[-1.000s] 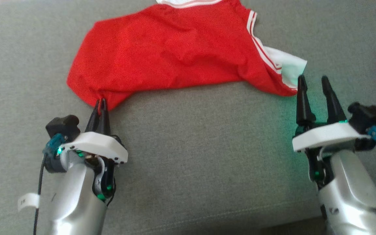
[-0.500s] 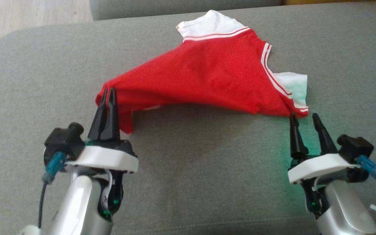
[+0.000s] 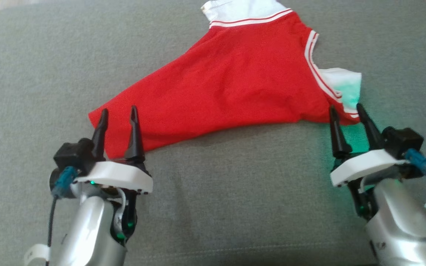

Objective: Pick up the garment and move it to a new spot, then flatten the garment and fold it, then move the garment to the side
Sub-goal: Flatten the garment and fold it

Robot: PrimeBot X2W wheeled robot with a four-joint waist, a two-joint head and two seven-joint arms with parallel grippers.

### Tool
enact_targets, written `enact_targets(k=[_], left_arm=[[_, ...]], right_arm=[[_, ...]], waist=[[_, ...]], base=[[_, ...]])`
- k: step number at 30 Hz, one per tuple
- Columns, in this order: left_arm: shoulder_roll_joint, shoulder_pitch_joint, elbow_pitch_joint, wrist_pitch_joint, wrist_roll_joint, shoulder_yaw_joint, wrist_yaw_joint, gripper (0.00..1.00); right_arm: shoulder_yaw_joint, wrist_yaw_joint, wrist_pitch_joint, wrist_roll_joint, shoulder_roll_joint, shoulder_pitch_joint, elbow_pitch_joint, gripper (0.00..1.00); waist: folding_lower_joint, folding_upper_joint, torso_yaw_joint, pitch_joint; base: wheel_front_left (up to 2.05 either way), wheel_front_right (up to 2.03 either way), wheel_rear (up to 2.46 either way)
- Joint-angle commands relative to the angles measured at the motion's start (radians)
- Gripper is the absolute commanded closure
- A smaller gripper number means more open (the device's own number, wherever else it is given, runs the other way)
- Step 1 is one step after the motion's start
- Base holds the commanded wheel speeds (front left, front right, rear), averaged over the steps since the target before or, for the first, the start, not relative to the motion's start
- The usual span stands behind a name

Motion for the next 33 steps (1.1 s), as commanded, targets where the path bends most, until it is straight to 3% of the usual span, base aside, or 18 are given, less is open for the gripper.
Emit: enact_targets(k=[1,6,7,8,9,15,24,29,33], left_arm=[[0.015,-0.020,-0.035,-0.005,-0.003,0.017,0.008,0.00],[0.015,-0.017,-0.044,-0.005,-0.014,-0.009,0.016,0.00],[0.015,-0.017,-0.045,-0.005,-0.017,-0.011,0.017,0.00],[0.015,-0.017,-0.046,-0.005,-0.018,-0.013,0.018,0.00],[0.015,-0.017,-0.047,-0.005,-0.020,-0.013,0.019,0.00],[0.015,-0.001,-0.048,-0.005,-0.021,-0.003,0.017,0.00],[0.015,0.052,-0.038,-0.005,-0.034,-0.013,0.011,0.00],[0.015,0.070,-0.042,-0.005,-0.045,-0.040,0.012,0.00],[0.015,0.052,-0.041,-0.005,-0.059,-0.075,0.014,0.00]], right_arm=[[0.018,0.007,-0.006,-0.011,-0.016,-0.030,-0.007,0.00],[0.035,0.007,-0.006,-0.034,-0.053,-0.066,0.083,0.04],[0.041,0.007,-0.006,-0.034,-0.056,-0.070,0.101,0.22],[0.048,0.007,-0.006,-0.033,-0.058,-0.073,0.114,0.57],[0.057,0.007,-0.006,-0.029,-0.058,-0.074,0.127,1.00],[0.147,0.007,-0.006,0.010,-0.052,-0.079,0.096,1.00],[0.364,0.007,-0.006,0.166,-0.054,-0.113,-0.193,1.00],[0.365,0.007,0.013,0.231,-0.094,-0.153,-0.245,1.00],[0.319,0.007,0.037,0.214,-0.129,-0.217,-0.161,1.00]], waist=[[0.0000,0.0000,0.012,0.010],[0.0000,0.0000,0.032,0.023],[0.0000,0.0000,0.035,0.023],[0.0000,0.0000,0.038,0.022],[0.0000,0.0000,0.038,0.019],[0.0000,0.0000,0.023,-0.009],[0.0000,0.0000,-0.008,-0.093],[0.0000,0.0000,0.017,-0.094],[0.0000,0.0000,0.070,-0.047]], base=[[0.00,0.00,0.00],[0.00,0.00,0.00],[0.00,0.00,0.00],[0.00,0.00,0.00],[0.00,0.00,0.00],[0.00,0.00,0.00],[0.00,0.00,0.00],[0.00,0.00,0.00],[0.00,0.00,0.00]])
